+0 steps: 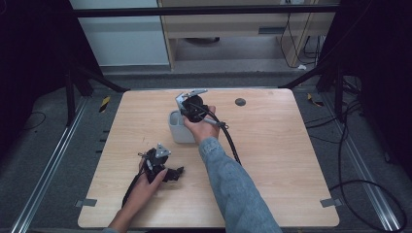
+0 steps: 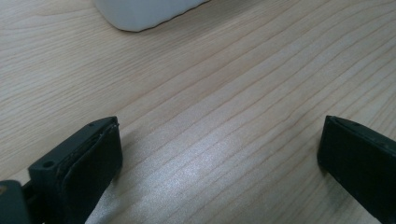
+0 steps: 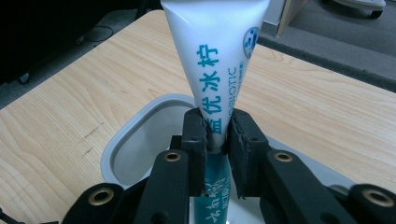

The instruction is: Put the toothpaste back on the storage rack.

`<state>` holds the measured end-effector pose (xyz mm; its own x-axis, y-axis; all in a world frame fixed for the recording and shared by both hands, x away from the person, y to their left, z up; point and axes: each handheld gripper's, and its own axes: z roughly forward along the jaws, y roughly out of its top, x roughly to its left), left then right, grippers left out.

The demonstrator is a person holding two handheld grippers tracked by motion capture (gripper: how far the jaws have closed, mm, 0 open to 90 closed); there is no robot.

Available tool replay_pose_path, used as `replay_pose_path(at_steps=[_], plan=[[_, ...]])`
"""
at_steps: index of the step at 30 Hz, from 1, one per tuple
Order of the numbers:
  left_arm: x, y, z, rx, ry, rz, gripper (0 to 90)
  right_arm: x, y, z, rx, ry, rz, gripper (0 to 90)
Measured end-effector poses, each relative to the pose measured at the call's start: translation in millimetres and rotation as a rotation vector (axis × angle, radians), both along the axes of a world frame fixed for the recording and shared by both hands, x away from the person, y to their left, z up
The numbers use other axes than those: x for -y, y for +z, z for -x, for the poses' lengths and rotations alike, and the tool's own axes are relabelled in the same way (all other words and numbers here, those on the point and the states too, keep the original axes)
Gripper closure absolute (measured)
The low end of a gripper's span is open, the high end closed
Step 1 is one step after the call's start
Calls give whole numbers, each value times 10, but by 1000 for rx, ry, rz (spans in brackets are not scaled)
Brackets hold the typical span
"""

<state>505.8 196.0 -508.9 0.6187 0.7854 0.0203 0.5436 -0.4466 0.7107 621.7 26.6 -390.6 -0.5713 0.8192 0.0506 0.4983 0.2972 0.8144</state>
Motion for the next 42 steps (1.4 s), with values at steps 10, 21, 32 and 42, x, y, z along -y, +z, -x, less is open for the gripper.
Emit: replay_pose_path(at_steps=[10,21,32,42], plan=[[0,0,0,0,0,0,0,32,18,2,-5,-1,1,723],[0,0,0,-1,0,0,0,41,20,20,-7,8,15,679],[1,0,1,0,0,1,0,109,62,91,-2,15,22,615],[1,0,0,0,0,1,0,147,111,131,4,21,37,583]])
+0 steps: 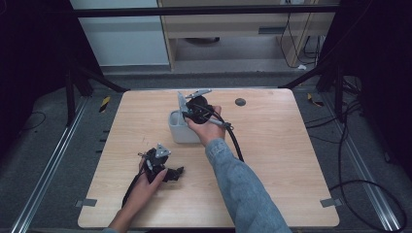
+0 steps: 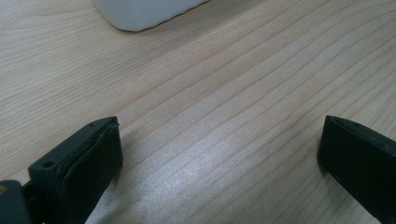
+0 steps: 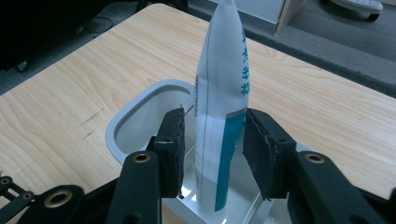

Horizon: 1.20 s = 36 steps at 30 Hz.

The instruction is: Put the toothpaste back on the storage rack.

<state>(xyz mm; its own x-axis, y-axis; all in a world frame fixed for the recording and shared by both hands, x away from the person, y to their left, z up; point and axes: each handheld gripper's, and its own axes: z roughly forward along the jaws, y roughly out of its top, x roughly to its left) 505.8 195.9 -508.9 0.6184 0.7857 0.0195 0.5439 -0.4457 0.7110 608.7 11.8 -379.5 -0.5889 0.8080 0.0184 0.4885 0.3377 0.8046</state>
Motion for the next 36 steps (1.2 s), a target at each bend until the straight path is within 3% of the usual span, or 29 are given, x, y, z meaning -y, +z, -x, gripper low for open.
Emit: replay_pose_path(at_steps=[12,22,27,31,33,36], plan=[[0,0,0,0,0,0,0,61,59,44,1,9,27,513],[0,0,0,0,0,0,0,179,152,68,3,-7,38,308],[0,0,0,0,0,0,0,264,192,84,11,-15,55,263],[0,0,0,0,0,0,0,353,229,101,9,-13,34,208],[0,0,0,0,0,0,0,393,262,118,24,-18,55,191],[0,0,0,0,0,0,0,446,298,119,30,-25,32,174]])
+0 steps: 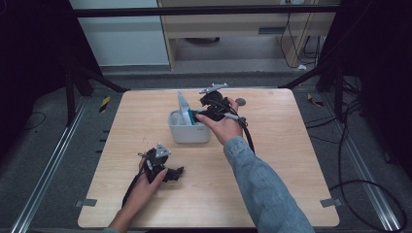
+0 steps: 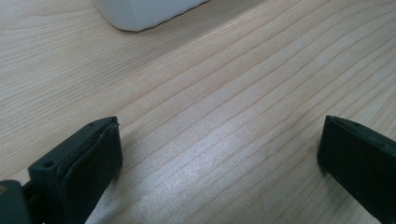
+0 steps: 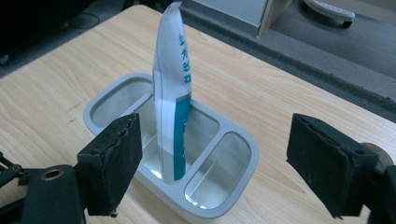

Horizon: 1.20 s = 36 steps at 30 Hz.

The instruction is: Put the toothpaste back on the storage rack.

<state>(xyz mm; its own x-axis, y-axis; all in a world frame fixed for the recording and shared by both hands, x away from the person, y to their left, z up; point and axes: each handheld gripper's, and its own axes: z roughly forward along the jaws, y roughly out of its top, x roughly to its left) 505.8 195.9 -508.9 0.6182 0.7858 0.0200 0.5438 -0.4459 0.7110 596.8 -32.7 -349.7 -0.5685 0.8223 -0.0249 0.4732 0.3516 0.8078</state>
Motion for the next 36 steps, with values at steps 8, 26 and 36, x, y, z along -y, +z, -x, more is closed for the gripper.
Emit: replay_pose_path(at_steps=[8,26,36], plan=[[0,0,1,0,0,1,0,90,20,14,-3,0,4,109],[0,0,0,0,1,1,0,322,51,83,50,15,101,131],[1,-1,1,0,1,1,0,671,-22,181,91,-18,71,119]])
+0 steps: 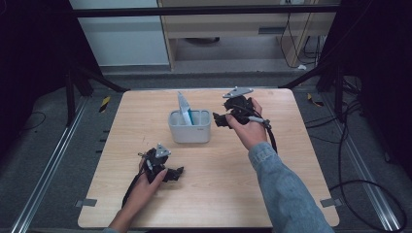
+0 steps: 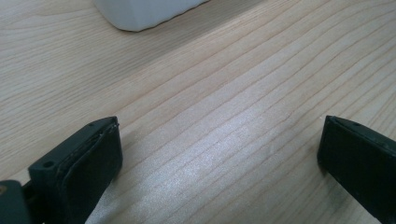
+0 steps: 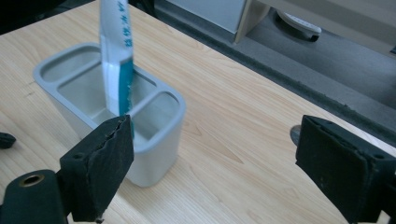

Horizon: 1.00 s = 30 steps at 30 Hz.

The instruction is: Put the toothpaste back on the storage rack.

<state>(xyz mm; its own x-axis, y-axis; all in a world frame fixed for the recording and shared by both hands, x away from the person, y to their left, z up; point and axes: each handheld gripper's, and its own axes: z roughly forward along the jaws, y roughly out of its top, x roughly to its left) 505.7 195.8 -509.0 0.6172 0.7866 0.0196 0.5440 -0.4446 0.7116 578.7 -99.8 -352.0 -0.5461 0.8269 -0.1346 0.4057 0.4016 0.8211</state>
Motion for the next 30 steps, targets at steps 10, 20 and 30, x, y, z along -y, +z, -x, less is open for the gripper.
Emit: replay_pose_path(at_steps=[10,20,30], plan=[[1,-1,1,-1,1,2,0,344,-37,74,34,-33,14,115],[0,0,1,-2,0,-1,0,601,-183,140,17,-71,49,110],[0,0,1,-1,0,-1,0,806,-324,207,7,-103,64,111]])
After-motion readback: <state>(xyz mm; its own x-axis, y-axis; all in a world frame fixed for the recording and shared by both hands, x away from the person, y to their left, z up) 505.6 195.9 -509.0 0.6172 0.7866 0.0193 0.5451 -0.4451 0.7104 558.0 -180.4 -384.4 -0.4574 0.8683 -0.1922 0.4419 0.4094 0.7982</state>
